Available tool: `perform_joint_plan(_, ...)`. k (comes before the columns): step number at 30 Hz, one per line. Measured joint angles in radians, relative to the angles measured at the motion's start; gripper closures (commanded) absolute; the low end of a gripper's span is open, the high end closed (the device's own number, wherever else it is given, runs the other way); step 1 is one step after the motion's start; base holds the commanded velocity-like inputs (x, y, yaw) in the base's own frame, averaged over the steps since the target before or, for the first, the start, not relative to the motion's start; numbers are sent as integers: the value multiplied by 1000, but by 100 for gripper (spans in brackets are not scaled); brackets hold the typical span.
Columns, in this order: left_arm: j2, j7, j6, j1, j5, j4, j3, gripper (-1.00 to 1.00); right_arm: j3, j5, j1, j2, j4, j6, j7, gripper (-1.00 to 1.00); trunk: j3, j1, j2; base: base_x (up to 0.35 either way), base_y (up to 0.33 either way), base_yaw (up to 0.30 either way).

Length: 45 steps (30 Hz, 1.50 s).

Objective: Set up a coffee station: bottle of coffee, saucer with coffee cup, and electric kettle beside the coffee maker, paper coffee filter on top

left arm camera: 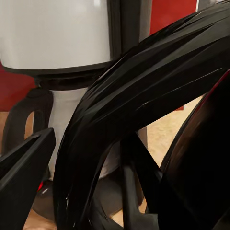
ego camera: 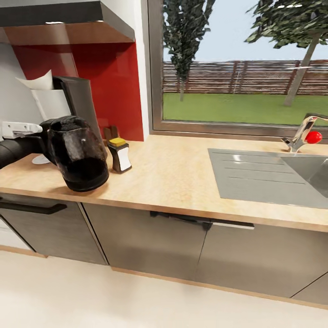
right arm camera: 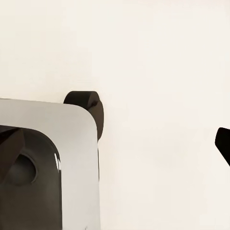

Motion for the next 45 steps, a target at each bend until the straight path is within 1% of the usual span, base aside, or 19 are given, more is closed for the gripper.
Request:
perform_joint_plan(3,1,0,32,0,0,1,-1,100,1,1,0,0,0,0,0,-100,0,0,0,-4,3,0)
perform_joint_plan(6,1,0,38,0,-3,7,-3,100,1,1,0,0,0,0,0,-100,0,0,0,0,0,0)
perform_joint_plan(19,1,0,38,0,-6,14,-13,100,0,1,0,0,0,0,0,-100,0,0,0,0,0,0)
perform_joint_plan(22,1,0,38,0,-6,18,-29,100,0,1,0,0,0,0,0,-100,0,0,0,0,0,0)
perform_joint_plan(27,1,1,37,0,-9,25,-44,100,1,1,0,0,0,0,0,-100,0,0,0,0,0,0)
perform_joint_plan(45,5,1,38,0,-10,30,-44,100,1,1,0,0,0,-1,0,-100,0,0,0,45,53,0)
